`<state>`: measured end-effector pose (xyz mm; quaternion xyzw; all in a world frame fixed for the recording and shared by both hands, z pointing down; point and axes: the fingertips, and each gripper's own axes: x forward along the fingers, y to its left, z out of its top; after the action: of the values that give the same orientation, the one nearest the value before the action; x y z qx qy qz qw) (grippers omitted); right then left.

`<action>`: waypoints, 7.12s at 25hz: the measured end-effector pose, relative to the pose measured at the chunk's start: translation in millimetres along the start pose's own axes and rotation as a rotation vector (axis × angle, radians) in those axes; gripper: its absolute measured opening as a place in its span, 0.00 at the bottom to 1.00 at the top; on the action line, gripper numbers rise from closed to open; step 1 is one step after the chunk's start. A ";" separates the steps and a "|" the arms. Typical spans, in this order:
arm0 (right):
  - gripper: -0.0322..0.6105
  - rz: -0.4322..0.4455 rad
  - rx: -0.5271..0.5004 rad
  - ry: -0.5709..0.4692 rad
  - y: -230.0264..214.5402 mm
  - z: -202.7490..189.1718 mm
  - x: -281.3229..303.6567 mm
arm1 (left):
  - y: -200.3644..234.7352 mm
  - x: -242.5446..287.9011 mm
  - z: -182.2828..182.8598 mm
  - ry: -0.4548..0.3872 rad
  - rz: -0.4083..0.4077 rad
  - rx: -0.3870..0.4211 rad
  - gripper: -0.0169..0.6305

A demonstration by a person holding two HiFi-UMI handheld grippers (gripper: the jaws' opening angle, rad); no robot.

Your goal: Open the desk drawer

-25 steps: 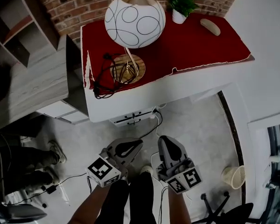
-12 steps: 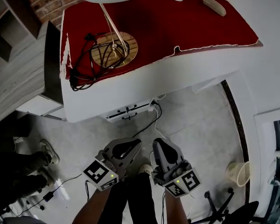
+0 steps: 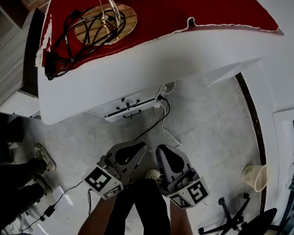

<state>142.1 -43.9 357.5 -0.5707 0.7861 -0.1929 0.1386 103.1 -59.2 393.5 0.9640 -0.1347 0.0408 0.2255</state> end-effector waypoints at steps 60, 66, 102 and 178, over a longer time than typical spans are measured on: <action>0.08 0.128 0.181 0.042 -212.0 -365.8 90.1 | 216.3 39.0 -329.9 -0.045 0.055 0.120 0.04; 0.08 0.122 0.426 0.032 -216.5 -381.1 115.4 | 224.1 33.8 -341.6 -0.032 0.087 0.127 0.04; 0.11 0.073 0.877 -0.108 -229.5 -379.2 160.8 | 222.6 -9.4 -332.7 -0.056 0.132 0.169 0.04; 0.11 0.070 0.845 -0.086 -201.2 -395.4 66.1 | 156.3 -21.8 -297.8 -0.122 0.081 0.295 0.04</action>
<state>118.2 -104.5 801.3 -0.4445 0.6503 -0.4691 0.3994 33.4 -55.9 723.2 0.9812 -0.1794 0.0105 0.0711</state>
